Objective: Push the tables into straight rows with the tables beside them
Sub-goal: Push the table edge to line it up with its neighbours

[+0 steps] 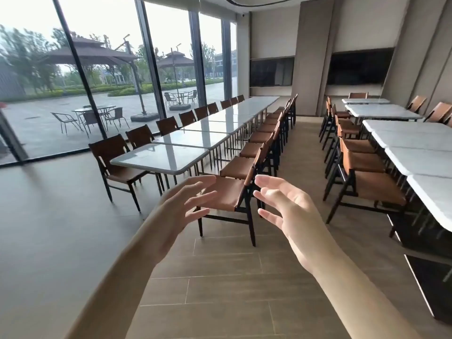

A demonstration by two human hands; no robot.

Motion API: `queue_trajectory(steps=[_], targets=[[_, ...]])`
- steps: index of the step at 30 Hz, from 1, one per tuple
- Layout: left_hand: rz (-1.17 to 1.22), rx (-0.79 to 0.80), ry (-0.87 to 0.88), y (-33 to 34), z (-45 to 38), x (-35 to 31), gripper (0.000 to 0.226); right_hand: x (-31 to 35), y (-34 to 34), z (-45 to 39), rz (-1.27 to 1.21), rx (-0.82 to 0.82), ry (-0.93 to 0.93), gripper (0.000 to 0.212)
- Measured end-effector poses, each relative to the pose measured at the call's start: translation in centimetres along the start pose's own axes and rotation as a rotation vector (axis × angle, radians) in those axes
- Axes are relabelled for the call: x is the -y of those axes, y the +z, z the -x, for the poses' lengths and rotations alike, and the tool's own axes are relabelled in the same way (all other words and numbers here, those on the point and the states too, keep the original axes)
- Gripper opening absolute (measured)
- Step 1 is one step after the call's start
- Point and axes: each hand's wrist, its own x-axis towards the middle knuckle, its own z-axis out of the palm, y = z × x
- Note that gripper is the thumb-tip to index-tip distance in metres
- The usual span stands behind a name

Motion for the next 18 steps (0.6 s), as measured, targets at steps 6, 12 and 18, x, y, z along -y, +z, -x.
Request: queue_trajectory(steps=[6,12,18], targets=[[-0.014,-0.088,-0.013,-3.1,0.6,0.8,0.044,-1.4,3.0,-1.5,-0.003,0.082,0.047,0.025],[-0.021,-0.128,-0.020,-7.9,-0.2,1.7,0.041,-2.5,7.2,-4.3,0.014,0.132,0.048,0.024],[-0.017,-0.132,-0.009,-12.9,-2.8,1.1,0.031,-2.6,11.9,-7.8,0.038,0.156,0.029,0.024]])
